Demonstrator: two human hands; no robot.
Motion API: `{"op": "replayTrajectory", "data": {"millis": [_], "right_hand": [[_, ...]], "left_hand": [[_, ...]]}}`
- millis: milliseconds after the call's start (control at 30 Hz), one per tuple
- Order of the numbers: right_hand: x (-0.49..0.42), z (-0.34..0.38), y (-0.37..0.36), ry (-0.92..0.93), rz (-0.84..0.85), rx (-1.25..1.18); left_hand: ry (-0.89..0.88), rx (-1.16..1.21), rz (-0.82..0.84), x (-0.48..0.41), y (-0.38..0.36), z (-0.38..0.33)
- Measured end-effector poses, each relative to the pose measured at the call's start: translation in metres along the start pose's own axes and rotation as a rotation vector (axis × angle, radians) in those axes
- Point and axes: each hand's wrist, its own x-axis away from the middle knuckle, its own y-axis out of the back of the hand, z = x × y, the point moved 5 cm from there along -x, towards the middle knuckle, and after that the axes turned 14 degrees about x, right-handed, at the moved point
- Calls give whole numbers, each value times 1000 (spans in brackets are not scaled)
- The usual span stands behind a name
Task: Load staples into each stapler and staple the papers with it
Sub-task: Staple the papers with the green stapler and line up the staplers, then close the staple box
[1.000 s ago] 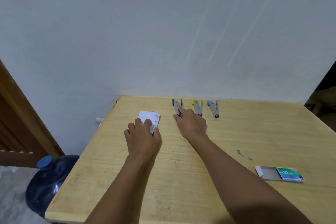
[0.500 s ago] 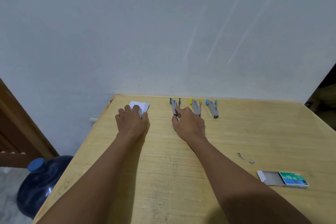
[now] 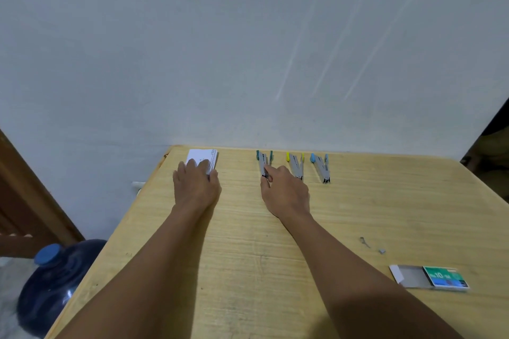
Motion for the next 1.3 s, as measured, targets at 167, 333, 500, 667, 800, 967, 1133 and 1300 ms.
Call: {"op": "replayTrajectory", "data": {"millis": [167,333,500,667,800,967,1133,1300], "right_hand": [[-3,-2,0,-8,-5,-25],[0,-1,14,-35,-19,-166],[18,-6,33,-43,53,-366],[93,-38,86,78,118,-584],[152,-106,136,36,-116,-499],[183,-212,146,-365,-150,-167],[195,-255,125,-433,97,-44],[195,-249,120,-348,78,37]], "left_hand": [[-10,11,-26,14,1,-8],[-72,-11,-1,60,4,-27],[-117,32,87,116,14,-48],[-268,83,52,155,14,-66],[-359,240,169,184,-8,-102],[-429,348,354,221,-49,-165],[-488,272,384,238,-74,-199],[-489,307,379,239,-79,-208]]}}
